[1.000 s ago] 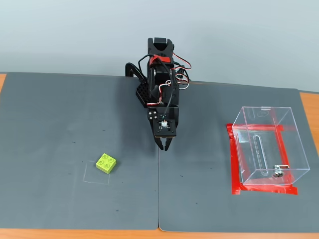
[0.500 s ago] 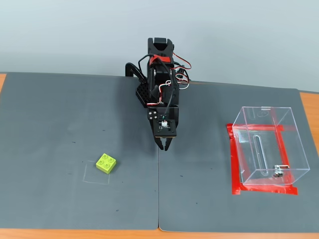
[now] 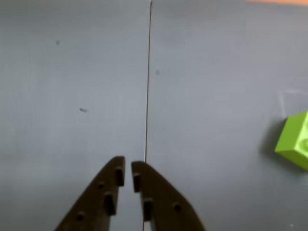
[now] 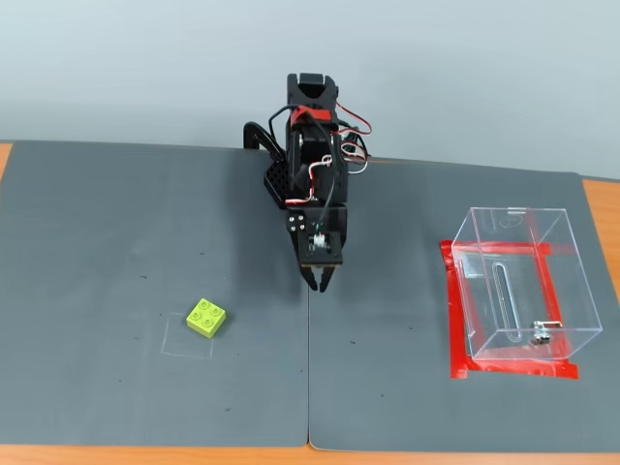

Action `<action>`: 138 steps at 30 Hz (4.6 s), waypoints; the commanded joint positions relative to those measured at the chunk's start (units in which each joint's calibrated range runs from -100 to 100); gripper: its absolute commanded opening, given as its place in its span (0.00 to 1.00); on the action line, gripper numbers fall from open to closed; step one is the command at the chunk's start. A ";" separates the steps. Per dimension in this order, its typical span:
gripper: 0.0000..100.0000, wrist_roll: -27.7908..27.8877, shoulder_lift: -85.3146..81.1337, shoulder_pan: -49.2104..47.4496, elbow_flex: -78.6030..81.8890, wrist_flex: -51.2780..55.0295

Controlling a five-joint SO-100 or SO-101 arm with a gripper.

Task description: Pick the green lego block and place it into the transparent box

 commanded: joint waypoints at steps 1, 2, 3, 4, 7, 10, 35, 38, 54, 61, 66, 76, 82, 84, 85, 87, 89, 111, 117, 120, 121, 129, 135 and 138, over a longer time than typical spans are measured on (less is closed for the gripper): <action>0.02 0.15 0.17 0.64 -4.92 0.05; 0.02 0.15 0.76 0.79 -5.01 -0.22; 0.02 -0.06 1.78 1.16 -5.28 -0.30; 0.02 -0.16 2.88 1.16 -6.01 -0.30; 0.02 0.15 7.71 1.39 -8.09 -0.39; 0.02 0.15 13.73 1.54 -10.71 -0.56; 0.03 0.20 35.27 25.11 -29.62 -0.39; 0.09 0.26 39.51 25.56 -31.79 -0.65; 0.32 2.13 54.51 25.48 -35.31 -12.02; 0.32 2.13 58.84 25.11 -35.50 -14.02; 0.31 2.13 61.80 24.36 -35.50 -19.05; 0.31 2.13 66.81 24.66 -35.68 -19.57; 0.31 2.13 69.26 24.51 -38.03 -21.40; 0.31 2.13 70.79 24.51 -39.20 -21.31; 0.32 2.13 71.55 24.51 -39.84 -21.22; 0.32 2.13 73.16 24.51 -41.19 -21.05; 0.31 2.18 74.52 24.51 -42.46 -20.88; 0.31 3.80 86.73 23.24 -46.53 -21.40; 0.31 3.85 88.42 23.24 -46.44 -21.40; 0.31 4.21 89.53 23.24 -46.62 -21.48; 0.31 4.74 89.61 23.24 -46.62 -21.48; 0.31 5.52 90.12 23.92 -47.44 -21.48; 0.31 5.67 90.12 23.99 -47.44 -21.48; 0.31 6.51 90.12 24.06 -47.35 -21.40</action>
